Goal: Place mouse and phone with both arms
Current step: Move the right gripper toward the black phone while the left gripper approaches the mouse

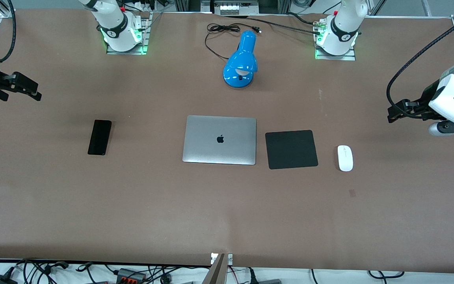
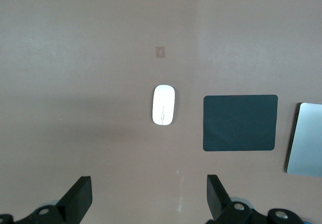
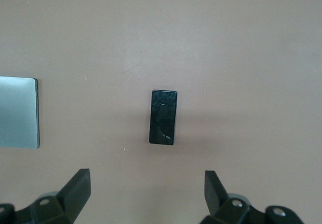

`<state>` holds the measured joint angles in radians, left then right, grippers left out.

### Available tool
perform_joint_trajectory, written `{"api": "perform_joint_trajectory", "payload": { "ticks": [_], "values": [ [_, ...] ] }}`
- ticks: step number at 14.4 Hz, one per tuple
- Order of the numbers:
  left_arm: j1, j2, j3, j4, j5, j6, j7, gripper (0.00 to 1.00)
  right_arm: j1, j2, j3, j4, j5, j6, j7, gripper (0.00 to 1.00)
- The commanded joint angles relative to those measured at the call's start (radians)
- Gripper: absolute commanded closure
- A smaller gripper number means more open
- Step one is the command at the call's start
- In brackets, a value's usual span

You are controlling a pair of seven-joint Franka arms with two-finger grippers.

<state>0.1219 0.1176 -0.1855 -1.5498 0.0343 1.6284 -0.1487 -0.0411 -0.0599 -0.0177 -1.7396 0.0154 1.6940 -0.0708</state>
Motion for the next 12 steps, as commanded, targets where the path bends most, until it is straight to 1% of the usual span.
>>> {"api": "perform_joint_trajectory", "payload": {
  "ticks": [1, 6, 7, 8, 10, 12],
  "values": [
    [0.001, -0.007, -0.002, 0.01, 0.006, -0.016, 0.0, 0.0, -0.005, -0.023, 0.005, -0.012, -0.002, -0.01, -0.009, 0.0],
    [-0.016, 0.001, -0.009, 0.013, 0.018, -0.016, 0.024, 0.0, -0.003, -0.018, 0.005, -0.012, -0.002, -0.01, -0.009, 0.0],
    [-0.004, 0.004, -0.008, 0.017, 0.012, -0.016, 0.024, 0.0, -0.003, -0.014, 0.005, -0.012, -0.002, -0.008, -0.009, 0.0],
    [0.002, 0.016, -0.002, 0.02, 0.001, -0.015, 0.031, 0.0, -0.003, -0.012, 0.005, -0.014, -0.003, -0.007, -0.009, 0.0],
    [-0.005, 0.077, -0.003, 0.039, 0.027, -0.016, 0.026, 0.0, -0.003, -0.006, 0.005, -0.014, -0.003, -0.001, -0.011, 0.0],
    [-0.002, 0.114, -0.002, 0.046, 0.027, -0.004, 0.032, 0.0, 0.001, 0.014, 0.012, -0.015, -0.005, 0.0, -0.012, 0.0]
  ]
}}
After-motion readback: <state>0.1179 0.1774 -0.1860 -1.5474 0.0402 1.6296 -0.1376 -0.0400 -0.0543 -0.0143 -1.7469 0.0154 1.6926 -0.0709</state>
